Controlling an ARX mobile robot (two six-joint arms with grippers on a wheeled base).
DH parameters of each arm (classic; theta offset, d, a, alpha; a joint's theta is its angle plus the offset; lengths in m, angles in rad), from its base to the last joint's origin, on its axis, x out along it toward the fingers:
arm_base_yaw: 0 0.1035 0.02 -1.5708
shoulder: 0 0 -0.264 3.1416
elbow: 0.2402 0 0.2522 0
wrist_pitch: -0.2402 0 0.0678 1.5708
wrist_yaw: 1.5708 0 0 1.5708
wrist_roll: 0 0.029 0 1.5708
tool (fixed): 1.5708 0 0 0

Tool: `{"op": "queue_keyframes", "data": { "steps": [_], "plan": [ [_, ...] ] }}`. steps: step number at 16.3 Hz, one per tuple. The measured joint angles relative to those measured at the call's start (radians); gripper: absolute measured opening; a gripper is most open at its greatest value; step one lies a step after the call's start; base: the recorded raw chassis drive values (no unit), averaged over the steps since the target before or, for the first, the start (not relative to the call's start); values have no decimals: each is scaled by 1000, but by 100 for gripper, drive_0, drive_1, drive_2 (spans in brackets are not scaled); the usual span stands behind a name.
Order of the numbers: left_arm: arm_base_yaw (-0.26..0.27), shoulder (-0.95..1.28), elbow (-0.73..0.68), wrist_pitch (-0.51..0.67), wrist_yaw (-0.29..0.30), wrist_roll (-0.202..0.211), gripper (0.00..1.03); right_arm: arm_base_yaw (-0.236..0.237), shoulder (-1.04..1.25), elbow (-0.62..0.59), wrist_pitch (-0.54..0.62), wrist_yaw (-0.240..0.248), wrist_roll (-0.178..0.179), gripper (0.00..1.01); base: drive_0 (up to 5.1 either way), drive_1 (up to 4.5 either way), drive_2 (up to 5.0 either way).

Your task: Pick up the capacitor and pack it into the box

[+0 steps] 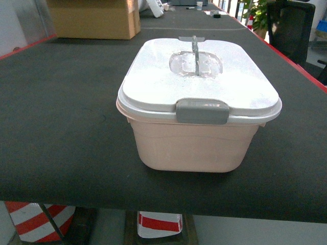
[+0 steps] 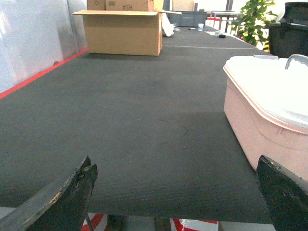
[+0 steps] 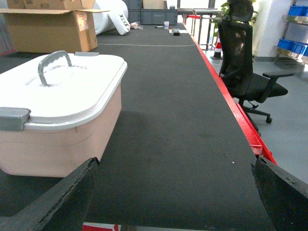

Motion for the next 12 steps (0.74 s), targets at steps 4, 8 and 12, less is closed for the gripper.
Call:
{"op": "queue_keyframes", "data": {
  "steps": [4, 8, 12],
  "plan": [
    [0, 0, 0, 0, 0, 0, 98, 0, 0, 0, 0, 0, 0, 98, 0, 0, 0],
    [0, 0, 0, 0, 0, 0, 98, 0, 0, 0, 0, 0, 0, 98, 0, 0, 0],
    [0, 0, 0, 0, 0, 0, 98, 0, 0, 0, 0, 0, 0, 98, 0, 0, 0]
  ]
}}
